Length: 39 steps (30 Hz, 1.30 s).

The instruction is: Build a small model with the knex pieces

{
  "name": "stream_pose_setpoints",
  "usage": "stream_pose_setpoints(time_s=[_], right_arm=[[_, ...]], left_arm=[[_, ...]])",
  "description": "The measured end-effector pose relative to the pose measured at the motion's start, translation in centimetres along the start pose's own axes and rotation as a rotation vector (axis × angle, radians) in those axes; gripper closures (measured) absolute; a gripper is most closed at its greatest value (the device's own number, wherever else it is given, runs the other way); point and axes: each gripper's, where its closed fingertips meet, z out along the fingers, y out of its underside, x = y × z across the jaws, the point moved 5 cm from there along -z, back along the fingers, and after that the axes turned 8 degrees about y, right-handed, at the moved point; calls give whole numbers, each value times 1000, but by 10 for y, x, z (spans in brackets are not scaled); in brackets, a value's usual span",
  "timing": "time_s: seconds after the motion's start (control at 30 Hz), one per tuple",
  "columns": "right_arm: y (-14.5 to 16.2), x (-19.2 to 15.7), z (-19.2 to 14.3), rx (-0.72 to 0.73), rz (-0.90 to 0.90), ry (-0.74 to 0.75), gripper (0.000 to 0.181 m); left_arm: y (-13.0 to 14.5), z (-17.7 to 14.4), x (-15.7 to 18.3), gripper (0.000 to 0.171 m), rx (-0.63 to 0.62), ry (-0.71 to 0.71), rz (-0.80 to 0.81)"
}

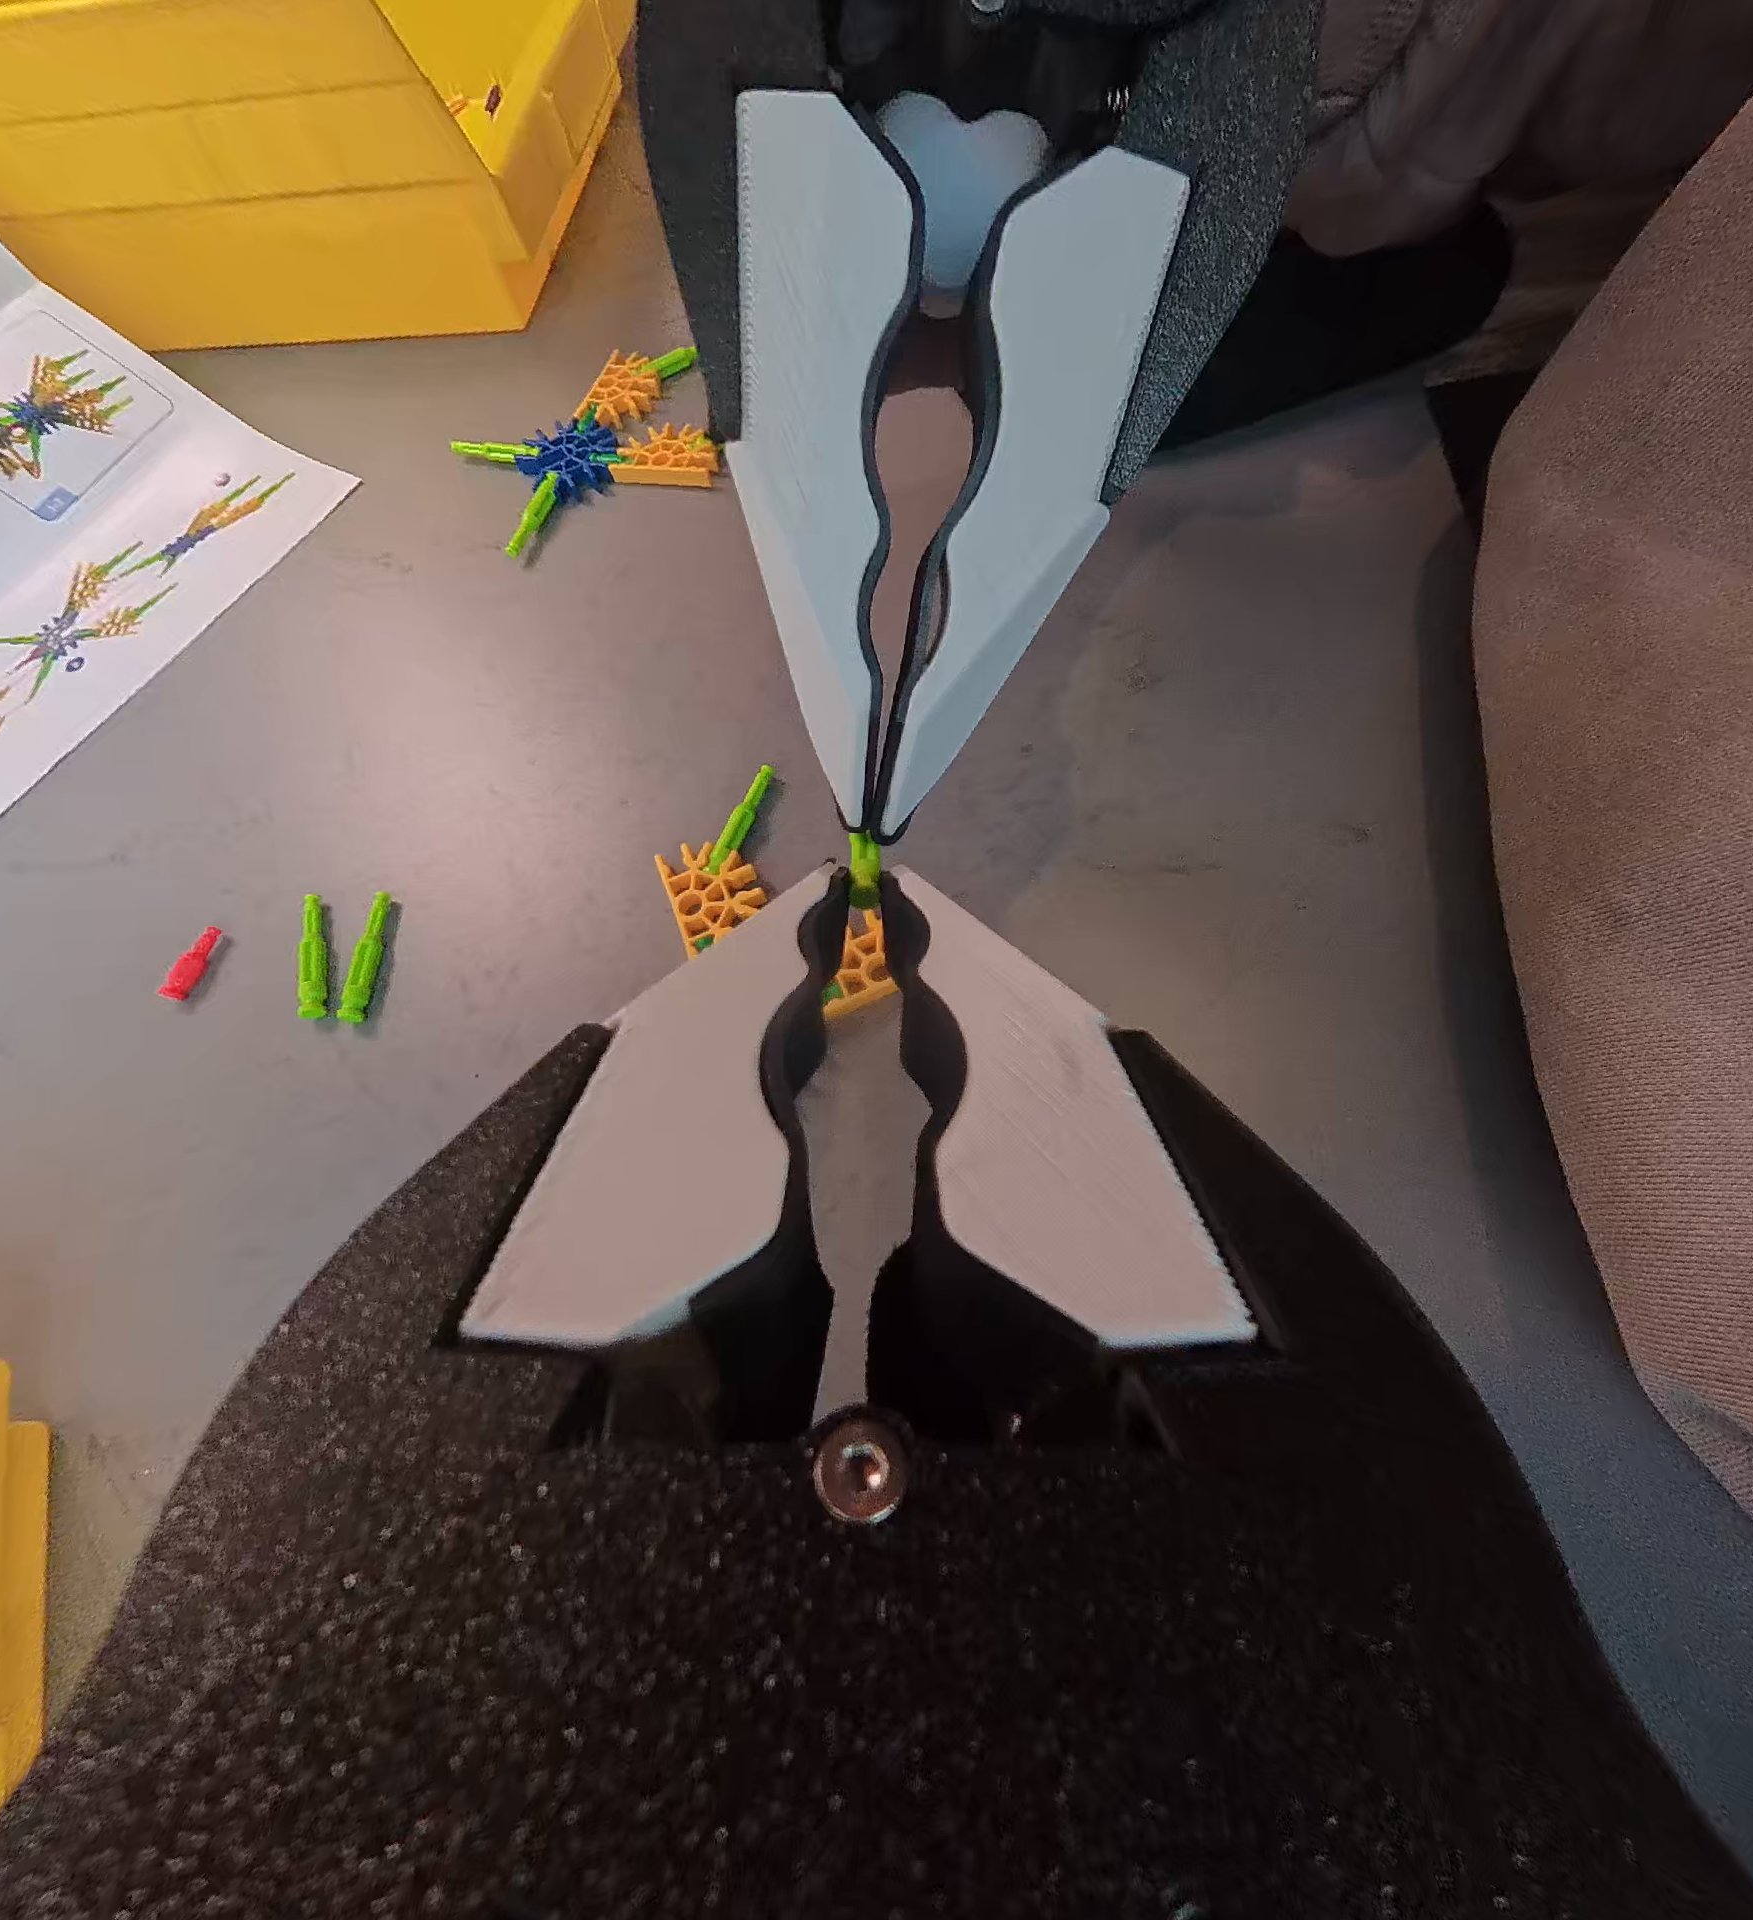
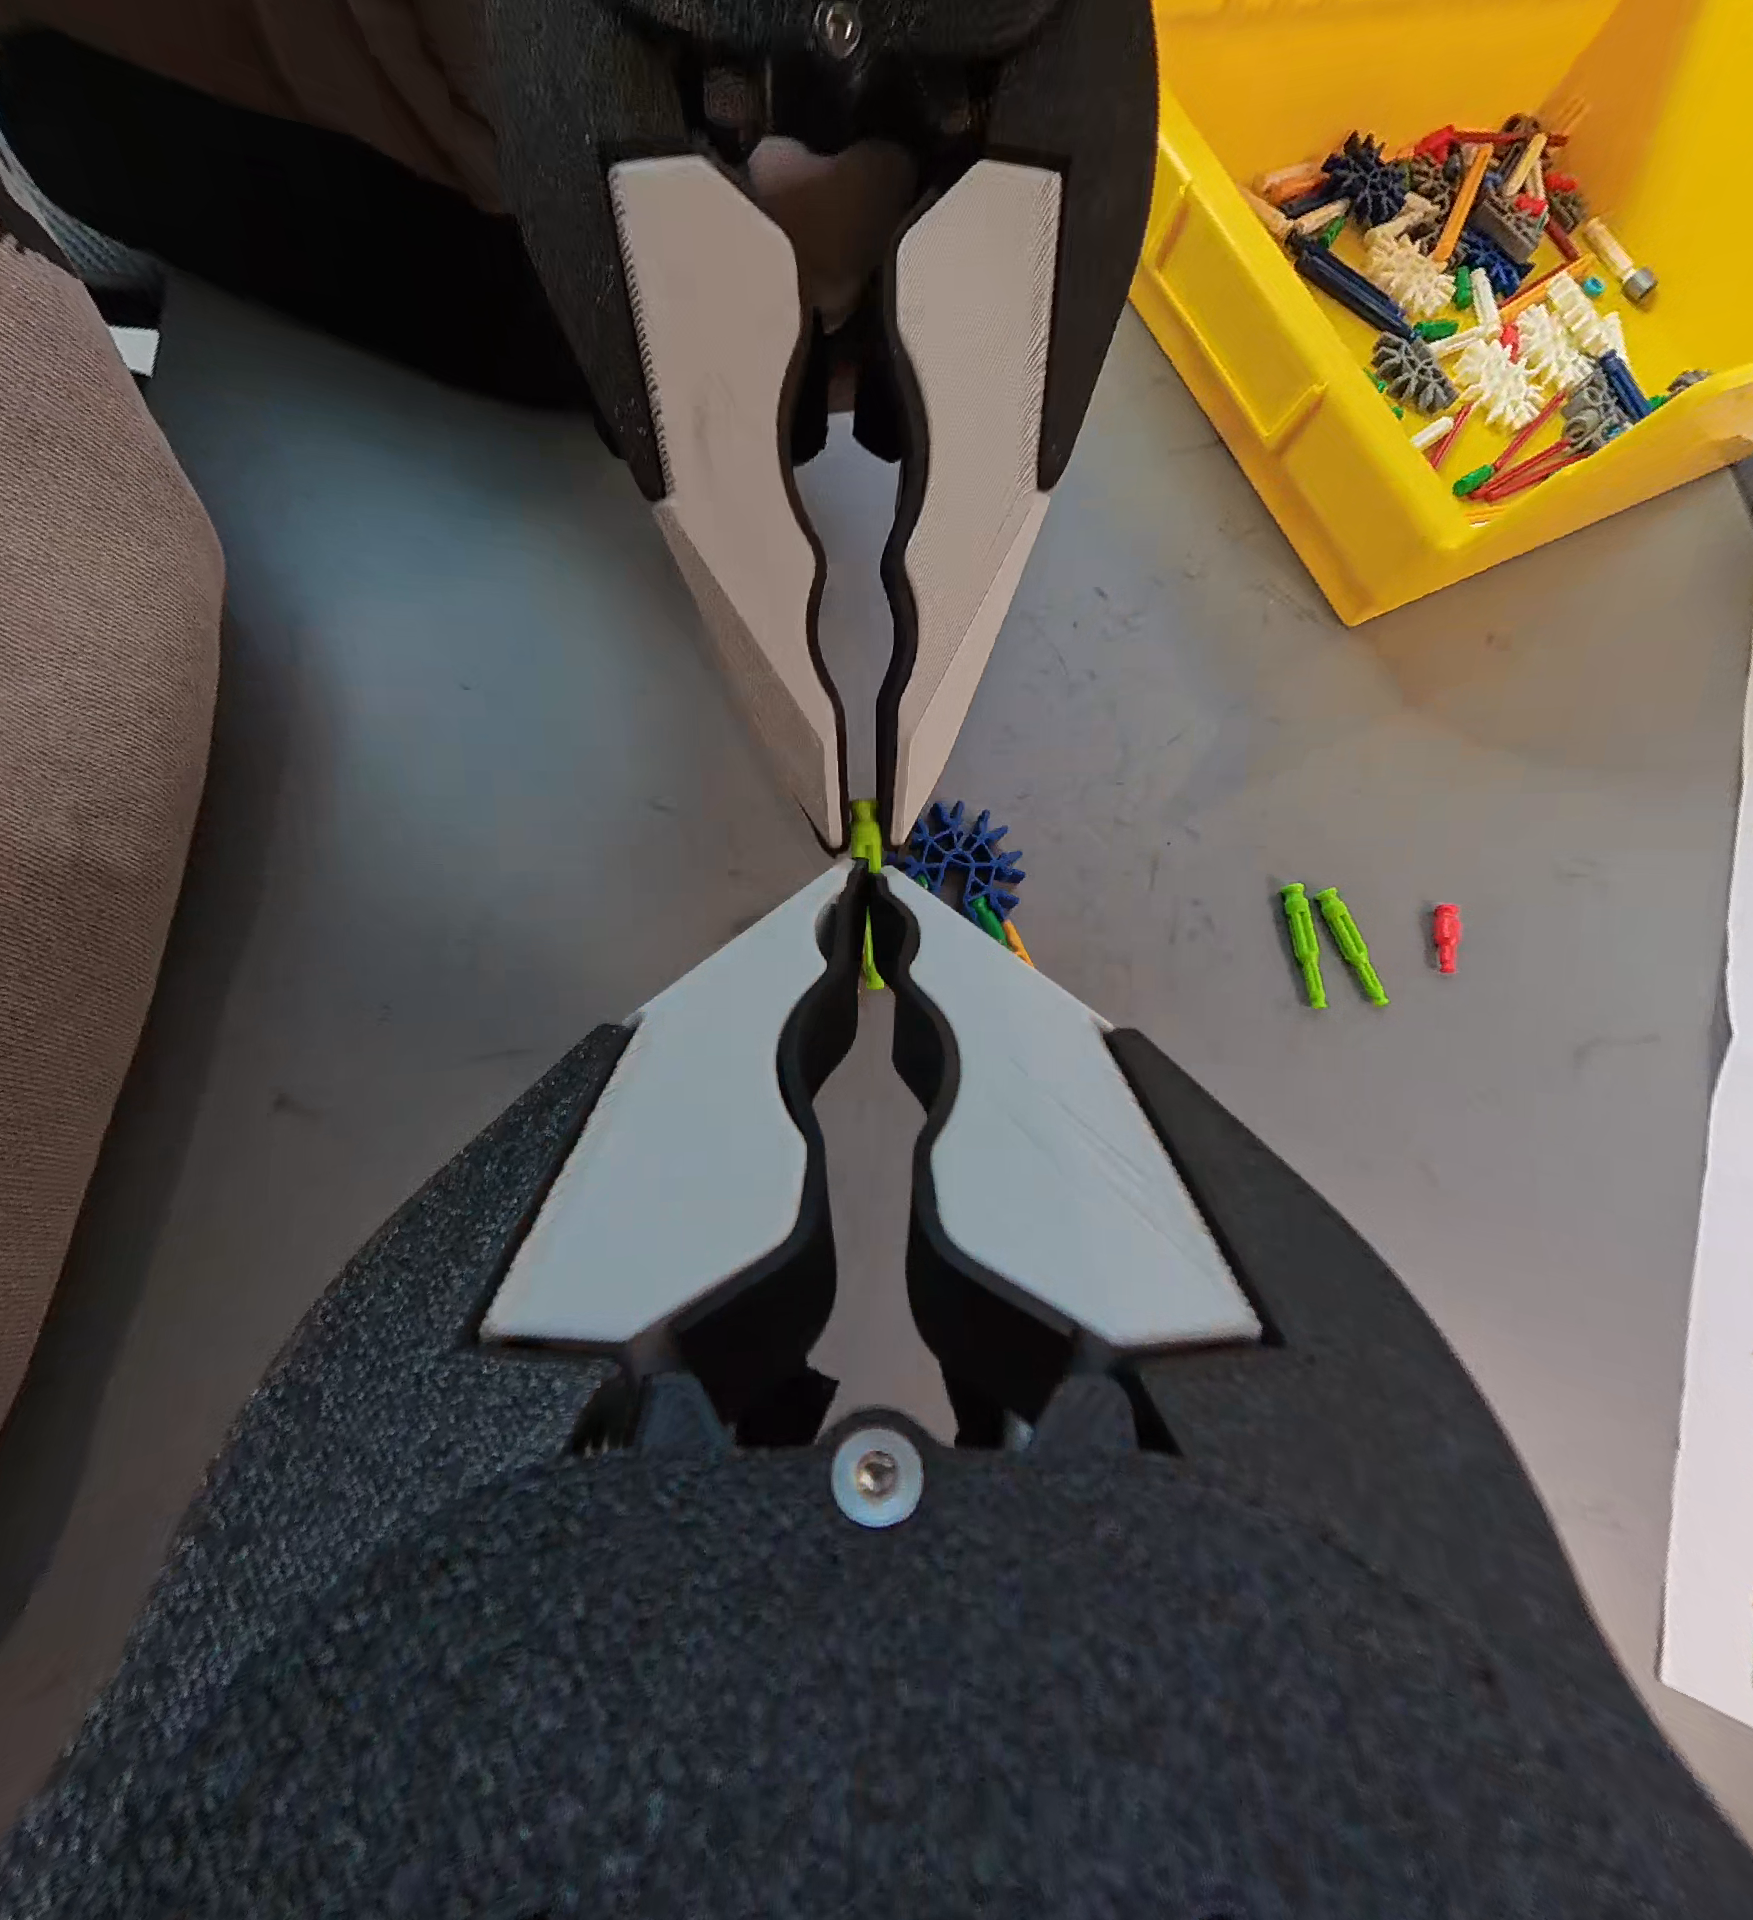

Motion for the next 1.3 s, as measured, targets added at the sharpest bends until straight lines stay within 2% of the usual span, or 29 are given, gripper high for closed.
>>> stream_pose_setpoints(time_s=[0.23,0.43,0.47,0.53,0.7,0.83,1.0,1.3], right_arm=[[3,-6,-3,-34,-10,33,174],[3,-8,0,-63,-8,31,178],[4,-6,0,-80,39,33,178],[12,-2,0,-141,117,50,178],[26,-12,0,-237,325,14,178],[31,-21,6,-288,404,7,178],[40,-21,11,-333,386,9,178],[43,-19,13,-423,284,-21,178]], left_arm=[[-1,0,4,166,27,52,-13],[-1,1,4,165,27,31,1],[0,0,1,162,21,1,4],[7,-3,-7,137,-10,-31,-6],[43,-1,-29,116,-104,-20,-153],[49,9,-28,121,-145,-15,-176],[47,14,-23,138,-149,-15,-168],[47,14,-23,139,-152,-18,-167]])
